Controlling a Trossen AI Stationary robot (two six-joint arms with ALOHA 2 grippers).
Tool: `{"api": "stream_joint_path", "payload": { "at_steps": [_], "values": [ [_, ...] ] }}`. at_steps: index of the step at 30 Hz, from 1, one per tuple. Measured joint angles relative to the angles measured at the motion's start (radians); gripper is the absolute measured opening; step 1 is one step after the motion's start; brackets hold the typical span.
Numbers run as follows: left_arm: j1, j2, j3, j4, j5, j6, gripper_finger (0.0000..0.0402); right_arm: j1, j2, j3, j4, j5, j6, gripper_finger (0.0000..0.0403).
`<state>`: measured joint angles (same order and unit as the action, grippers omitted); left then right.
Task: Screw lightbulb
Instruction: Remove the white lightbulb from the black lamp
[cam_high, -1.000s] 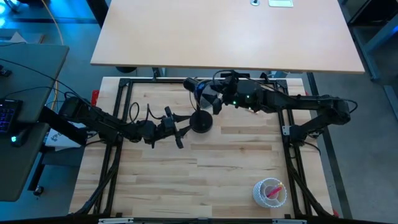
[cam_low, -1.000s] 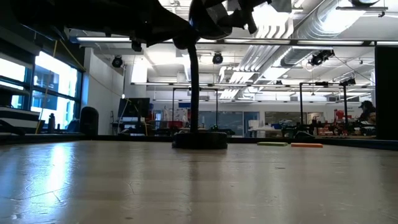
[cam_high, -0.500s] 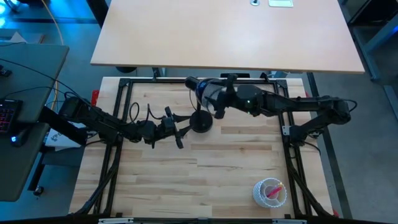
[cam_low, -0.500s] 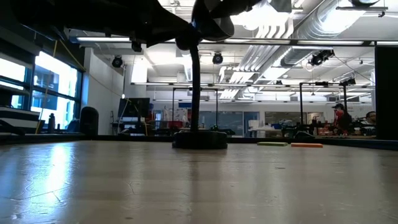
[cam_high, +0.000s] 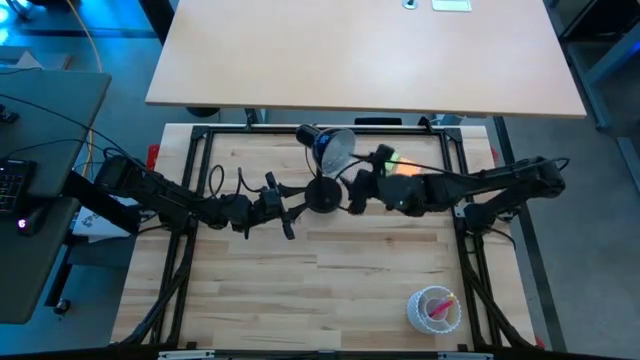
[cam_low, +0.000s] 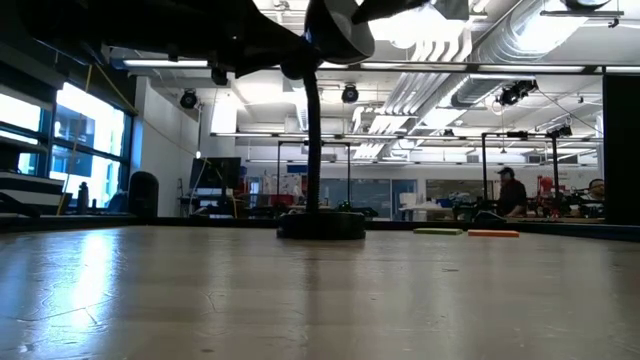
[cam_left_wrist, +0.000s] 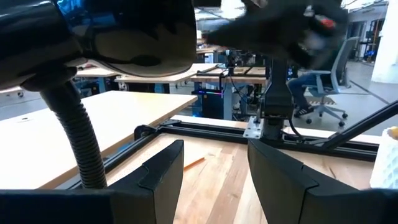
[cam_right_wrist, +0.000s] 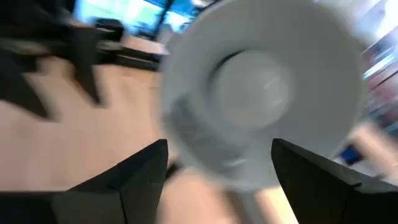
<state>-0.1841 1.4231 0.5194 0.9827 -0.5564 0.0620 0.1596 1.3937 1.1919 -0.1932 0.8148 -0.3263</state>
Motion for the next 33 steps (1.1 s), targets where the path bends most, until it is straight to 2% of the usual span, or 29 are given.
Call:
{"api": "stream_joint_path", "payload": {
  "at_steps": [3, 6, 8, 11, 14, 16, 18, 20, 24, 28, 33],
  "values": [
    [0.001, 0.000, 0.000, -0.001, -0.017, -0.002, 0.0172, 0.038, 0.000, 0.000, -0.104, -0.085, 0.268, 0.0284],
    [0.025, 0.006, 0.000, 0.002, -0.141, -0.071, 0.0172, 0.090, 0.000, 0.000, -0.187, -0.114, 0.412, 0.0284],
    [0.057, 0.022, 0.000, -0.005, -0.226, -0.109, 0.0172, 0.132, 0.000, 0.000, -0.215, -0.090, 0.432, 0.0284],
    [0.122, 0.071, 0.000, -0.010, -0.234, -0.105, 0.0172, 0.192, 0.000, 0.000, -0.222, -0.021, 0.440, 0.0284],
    [0.188, 0.144, 0.019, 0.031, -0.167, -0.104, 0.0172, 0.251, -0.002, 0.000, -0.223, 0.054, 0.432, 0.0284],
    [0.222, 0.199, 0.058, 0.041, -0.093, -0.104, 0.0172, 0.284, -0.002, 0.000, -0.231, 0.095, 0.425, 0.0284],
    [0.240, 0.259, 0.107, 0.040, -0.061, -0.095, 0.0172, 0.317, -0.002, 0.000, -0.237, 0.131, 0.411, 0.0284],
    [0.250, 0.315, 0.159, 0.039, -0.090, -0.061, 0.0172, 0.344, -0.002, 0.000, -0.236, 0.167, 0.397, 0.0284],
    [0.257, 0.388, 0.258, 0.035, -0.245, -0.027, 0.0170, 0.386, -0.003, 0.000, -0.243, 0.228, 0.397, 0.0284],
    [0.256, 0.405, 0.324, 0.039, -0.250, -0.004, 0.0145, 0.425, -0.003, 0.000, -0.261, 0.231, 0.413, 0.0284],
    [0.266, 0.403, 0.359, 0.026, -0.257, 0.048, 0.0086, 0.464, -0.003, 0.000, -0.295, 0.230, 0.470, 0.0284]
  ]
}}
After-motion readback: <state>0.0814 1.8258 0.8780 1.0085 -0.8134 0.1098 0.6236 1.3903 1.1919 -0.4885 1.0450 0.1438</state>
